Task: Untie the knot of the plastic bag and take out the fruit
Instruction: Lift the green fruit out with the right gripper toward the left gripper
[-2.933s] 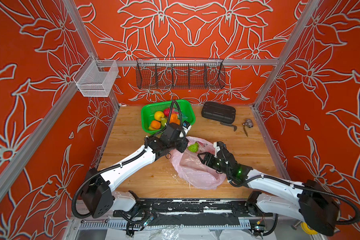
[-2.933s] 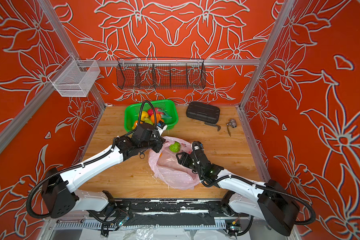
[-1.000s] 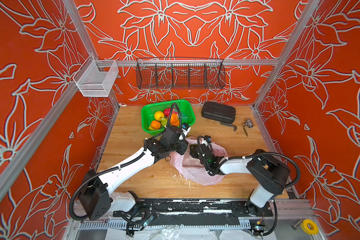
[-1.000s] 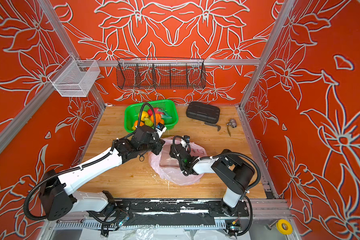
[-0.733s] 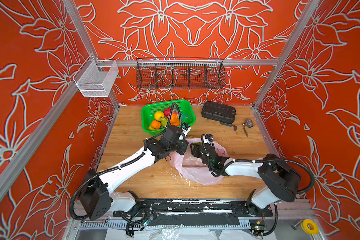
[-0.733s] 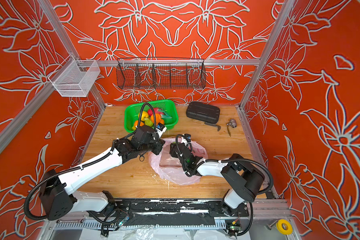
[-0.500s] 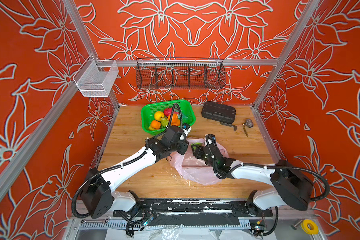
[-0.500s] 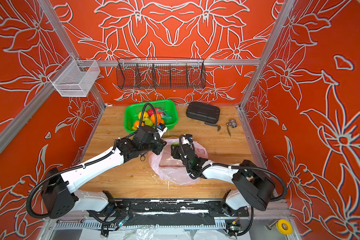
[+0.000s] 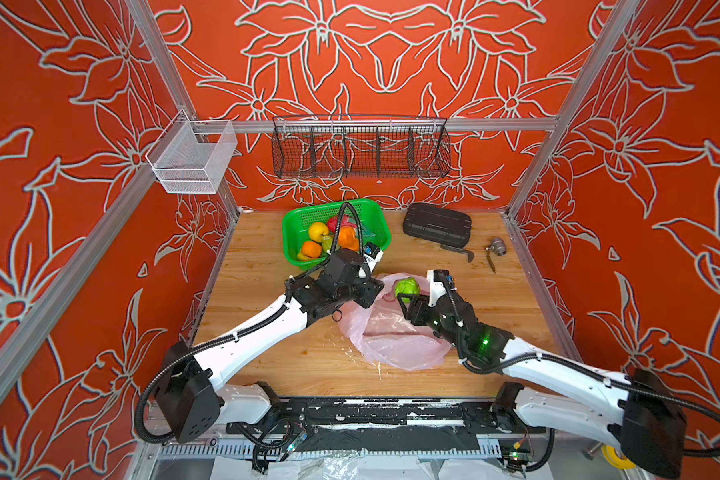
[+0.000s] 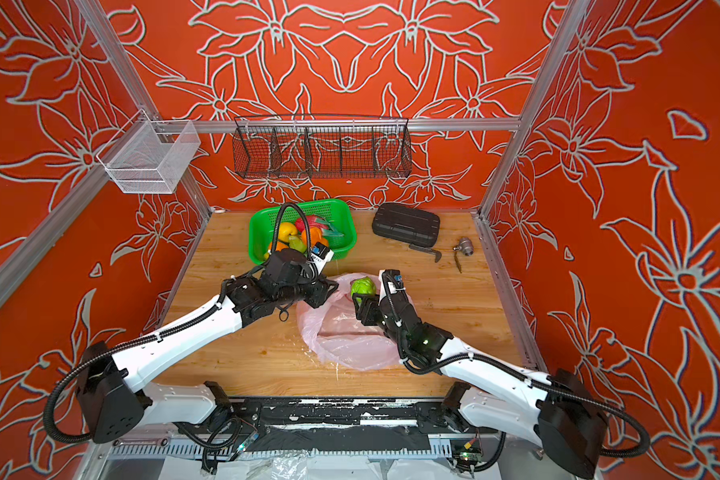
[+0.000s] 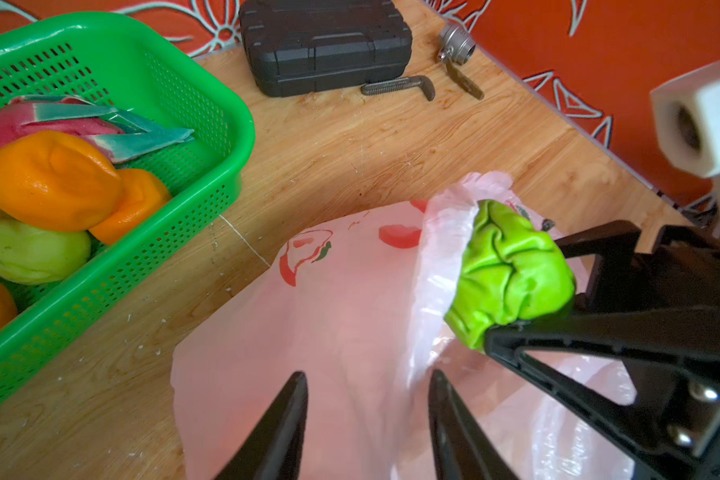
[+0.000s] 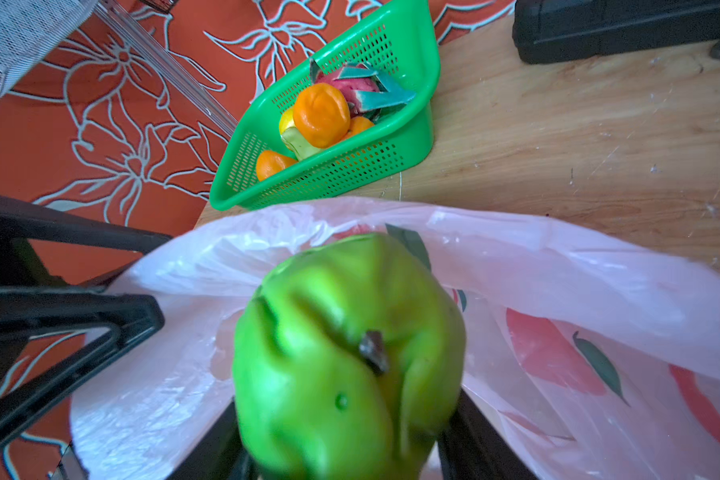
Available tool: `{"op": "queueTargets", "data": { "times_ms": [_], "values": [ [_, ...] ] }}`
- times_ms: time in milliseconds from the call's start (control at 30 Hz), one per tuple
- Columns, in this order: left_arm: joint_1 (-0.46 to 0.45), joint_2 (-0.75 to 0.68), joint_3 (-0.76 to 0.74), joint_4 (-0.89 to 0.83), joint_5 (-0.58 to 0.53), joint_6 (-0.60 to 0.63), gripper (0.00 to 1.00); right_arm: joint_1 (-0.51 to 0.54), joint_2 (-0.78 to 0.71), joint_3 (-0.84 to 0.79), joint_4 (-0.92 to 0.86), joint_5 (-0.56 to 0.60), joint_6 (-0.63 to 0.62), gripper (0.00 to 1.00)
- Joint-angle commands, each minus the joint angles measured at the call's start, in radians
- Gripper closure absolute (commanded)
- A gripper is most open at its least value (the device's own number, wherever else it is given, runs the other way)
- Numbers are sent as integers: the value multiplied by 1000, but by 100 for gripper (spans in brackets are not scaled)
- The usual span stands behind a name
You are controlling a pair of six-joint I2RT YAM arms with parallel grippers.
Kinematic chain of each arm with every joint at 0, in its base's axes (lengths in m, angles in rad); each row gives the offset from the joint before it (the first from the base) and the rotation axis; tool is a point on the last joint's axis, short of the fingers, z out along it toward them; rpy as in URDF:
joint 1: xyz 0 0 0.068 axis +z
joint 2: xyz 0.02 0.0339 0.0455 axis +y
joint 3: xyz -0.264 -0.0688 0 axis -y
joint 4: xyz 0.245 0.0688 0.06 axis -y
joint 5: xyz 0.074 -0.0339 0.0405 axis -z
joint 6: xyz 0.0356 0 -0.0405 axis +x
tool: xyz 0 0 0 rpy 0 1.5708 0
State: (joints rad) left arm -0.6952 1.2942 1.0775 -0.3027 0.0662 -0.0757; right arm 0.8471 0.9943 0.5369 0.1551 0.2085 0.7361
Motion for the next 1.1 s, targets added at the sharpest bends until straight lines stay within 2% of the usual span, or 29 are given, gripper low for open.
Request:
{"op": "queueTargets", "data": {
  "times_ms": [0,133,467,633,867,1067],
  "values": [
    [-7,-43,18,26,36,-16,51,3,-62,16,-65,-3,-37,46],
    [-5,-75,0,74,95,8,50,-10,-112,57,-104,-44,-29,46],
    [-5,-179,-111,329,338,155,39,-141,-79,230,-169,-395,36,46],
    [-5,-213,-137,376,337,285,32,-170,-68,279,-148,-515,101,46],
    [-6,-251,-177,458,297,441,20,-178,-55,299,-114,-625,161,46],
    [-6,-228,-154,450,375,510,13,-178,-48,289,-38,-690,201,46]
  ]
}}
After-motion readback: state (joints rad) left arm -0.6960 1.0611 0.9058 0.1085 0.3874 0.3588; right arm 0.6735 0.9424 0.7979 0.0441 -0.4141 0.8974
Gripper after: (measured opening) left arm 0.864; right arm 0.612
